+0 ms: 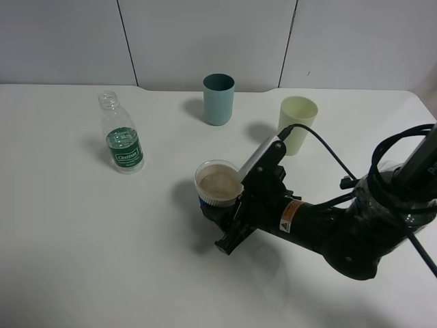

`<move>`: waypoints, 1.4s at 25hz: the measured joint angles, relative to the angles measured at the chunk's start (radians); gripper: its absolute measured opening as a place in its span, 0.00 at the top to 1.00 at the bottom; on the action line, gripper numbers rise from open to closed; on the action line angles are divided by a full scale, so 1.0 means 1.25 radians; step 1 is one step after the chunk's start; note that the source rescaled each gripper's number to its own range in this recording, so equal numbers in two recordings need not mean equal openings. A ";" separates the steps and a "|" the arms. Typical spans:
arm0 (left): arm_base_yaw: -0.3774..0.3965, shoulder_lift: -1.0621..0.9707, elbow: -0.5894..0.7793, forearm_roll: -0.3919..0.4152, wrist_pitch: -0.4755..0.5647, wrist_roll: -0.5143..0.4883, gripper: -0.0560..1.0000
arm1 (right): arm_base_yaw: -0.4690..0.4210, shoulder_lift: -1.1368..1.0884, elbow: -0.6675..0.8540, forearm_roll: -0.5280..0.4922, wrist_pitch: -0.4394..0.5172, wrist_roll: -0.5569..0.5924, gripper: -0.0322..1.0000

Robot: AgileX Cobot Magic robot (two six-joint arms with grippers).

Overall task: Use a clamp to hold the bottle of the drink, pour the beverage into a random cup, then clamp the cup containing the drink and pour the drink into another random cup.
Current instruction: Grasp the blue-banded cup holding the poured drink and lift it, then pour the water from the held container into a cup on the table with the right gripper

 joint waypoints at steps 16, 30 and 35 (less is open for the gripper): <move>0.000 0.000 0.000 0.000 0.000 0.000 0.00 | 0.000 0.000 0.000 0.007 -0.004 0.057 0.97; 0.000 0.000 0.000 0.000 0.000 0.000 0.00 | 0.000 -0.164 -0.001 0.093 0.191 0.079 0.97; 0.000 0.000 0.000 0.000 0.000 0.000 0.00 | 0.000 -0.253 0.000 0.138 0.261 0.045 0.97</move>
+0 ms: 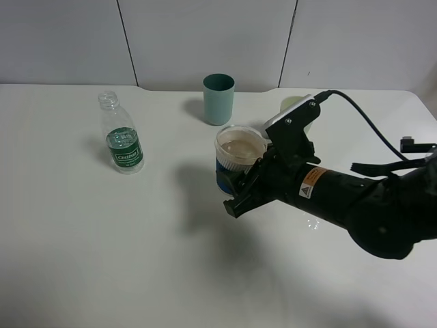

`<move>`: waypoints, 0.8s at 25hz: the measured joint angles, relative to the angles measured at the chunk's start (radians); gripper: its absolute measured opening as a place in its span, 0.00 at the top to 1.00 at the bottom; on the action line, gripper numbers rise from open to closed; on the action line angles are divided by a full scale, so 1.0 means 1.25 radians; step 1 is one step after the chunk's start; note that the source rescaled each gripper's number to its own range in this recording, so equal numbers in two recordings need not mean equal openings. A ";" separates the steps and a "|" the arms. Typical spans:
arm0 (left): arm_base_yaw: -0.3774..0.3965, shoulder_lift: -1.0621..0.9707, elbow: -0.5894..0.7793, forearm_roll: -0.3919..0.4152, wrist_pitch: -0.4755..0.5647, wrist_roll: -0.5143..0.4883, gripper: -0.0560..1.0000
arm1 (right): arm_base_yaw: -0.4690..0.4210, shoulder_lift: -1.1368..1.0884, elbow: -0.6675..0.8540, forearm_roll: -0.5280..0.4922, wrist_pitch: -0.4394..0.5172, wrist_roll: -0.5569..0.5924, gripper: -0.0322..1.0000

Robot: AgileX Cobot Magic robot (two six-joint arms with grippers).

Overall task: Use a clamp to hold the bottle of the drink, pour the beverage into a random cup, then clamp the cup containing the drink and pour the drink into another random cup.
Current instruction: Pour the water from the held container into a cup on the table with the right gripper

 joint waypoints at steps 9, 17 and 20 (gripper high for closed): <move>0.000 0.000 0.000 0.000 0.000 0.000 0.00 | 0.000 -0.099 0.001 0.121 0.085 -0.095 0.97; 0.000 0.000 0.000 0.000 0.000 0.000 0.00 | -0.015 -0.204 0.002 0.338 0.092 -0.317 0.97; 0.000 0.000 0.000 0.000 0.000 0.000 0.00 | -0.061 -0.225 0.002 0.323 0.113 -0.285 0.97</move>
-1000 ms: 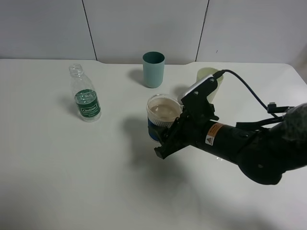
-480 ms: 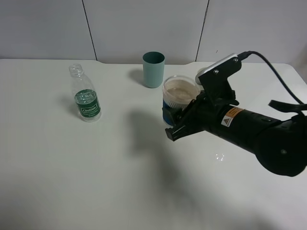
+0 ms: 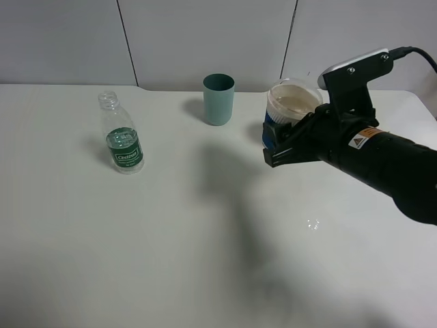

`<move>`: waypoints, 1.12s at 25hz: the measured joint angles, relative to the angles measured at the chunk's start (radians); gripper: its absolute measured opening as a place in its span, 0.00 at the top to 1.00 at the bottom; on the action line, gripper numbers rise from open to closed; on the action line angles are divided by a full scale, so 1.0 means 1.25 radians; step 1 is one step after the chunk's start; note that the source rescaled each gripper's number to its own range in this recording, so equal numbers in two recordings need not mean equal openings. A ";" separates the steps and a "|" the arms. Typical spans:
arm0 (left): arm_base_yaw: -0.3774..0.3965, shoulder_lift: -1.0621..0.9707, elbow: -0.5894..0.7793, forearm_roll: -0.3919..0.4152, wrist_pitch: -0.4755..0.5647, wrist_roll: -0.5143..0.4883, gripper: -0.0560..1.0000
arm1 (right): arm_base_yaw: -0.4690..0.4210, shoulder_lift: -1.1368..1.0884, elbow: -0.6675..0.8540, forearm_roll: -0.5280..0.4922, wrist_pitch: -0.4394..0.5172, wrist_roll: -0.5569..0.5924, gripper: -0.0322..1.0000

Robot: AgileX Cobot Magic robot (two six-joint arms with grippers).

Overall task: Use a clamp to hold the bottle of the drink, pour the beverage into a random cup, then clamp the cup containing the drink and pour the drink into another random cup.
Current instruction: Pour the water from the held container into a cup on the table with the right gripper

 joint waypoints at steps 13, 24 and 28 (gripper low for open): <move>0.000 0.000 0.000 0.000 -0.001 0.000 0.00 | -0.225 -0.001 -0.134 -0.366 0.239 0.359 0.97; 0.000 0.000 0.000 0.000 -0.001 0.000 0.00 | -0.311 0.002 -0.304 -0.674 0.535 0.603 0.97; 0.000 0.000 0.000 0.000 -0.001 0.000 0.00 | -0.317 0.000 -0.356 -0.826 0.595 0.728 0.97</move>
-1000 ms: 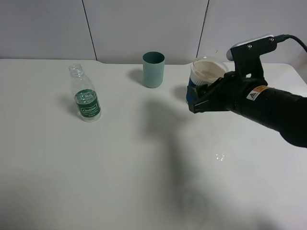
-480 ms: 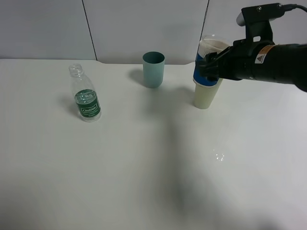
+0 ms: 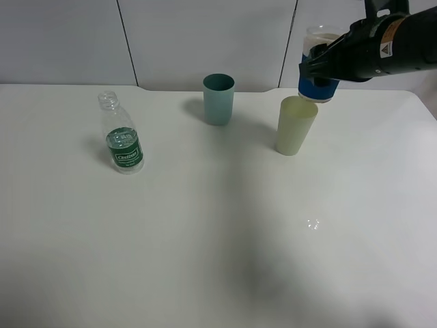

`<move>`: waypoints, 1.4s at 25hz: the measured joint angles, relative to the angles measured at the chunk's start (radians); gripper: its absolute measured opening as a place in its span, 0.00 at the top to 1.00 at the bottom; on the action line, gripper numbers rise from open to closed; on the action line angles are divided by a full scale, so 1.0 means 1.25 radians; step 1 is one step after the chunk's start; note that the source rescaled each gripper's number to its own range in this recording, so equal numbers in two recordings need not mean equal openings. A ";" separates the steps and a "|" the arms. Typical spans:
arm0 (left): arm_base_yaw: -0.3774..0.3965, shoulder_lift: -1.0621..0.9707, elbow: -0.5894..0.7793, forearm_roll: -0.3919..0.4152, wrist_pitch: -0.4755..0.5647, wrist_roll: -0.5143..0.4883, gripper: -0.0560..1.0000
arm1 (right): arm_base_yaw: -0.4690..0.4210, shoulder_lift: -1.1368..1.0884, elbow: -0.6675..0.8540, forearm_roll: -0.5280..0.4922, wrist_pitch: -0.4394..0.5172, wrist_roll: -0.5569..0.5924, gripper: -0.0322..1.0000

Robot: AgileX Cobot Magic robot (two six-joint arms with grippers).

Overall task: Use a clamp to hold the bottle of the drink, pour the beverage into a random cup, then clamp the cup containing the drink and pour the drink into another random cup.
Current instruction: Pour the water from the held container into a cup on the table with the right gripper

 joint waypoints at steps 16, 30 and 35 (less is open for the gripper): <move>0.000 0.000 0.000 0.000 0.000 0.000 0.00 | -0.045 -0.025 -0.032 -0.411 0.184 0.358 0.97; 0.000 0.000 0.000 0.000 0.000 0.001 0.00 | -0.052 -0.005 -0.032 -0.553 0.202 0.414 0.97; 0.000 0.000 0.000 0.000 0.001 0.001 0.00 | -0.029 0.031 -0.032 -0.613 0.201 0.423 0.97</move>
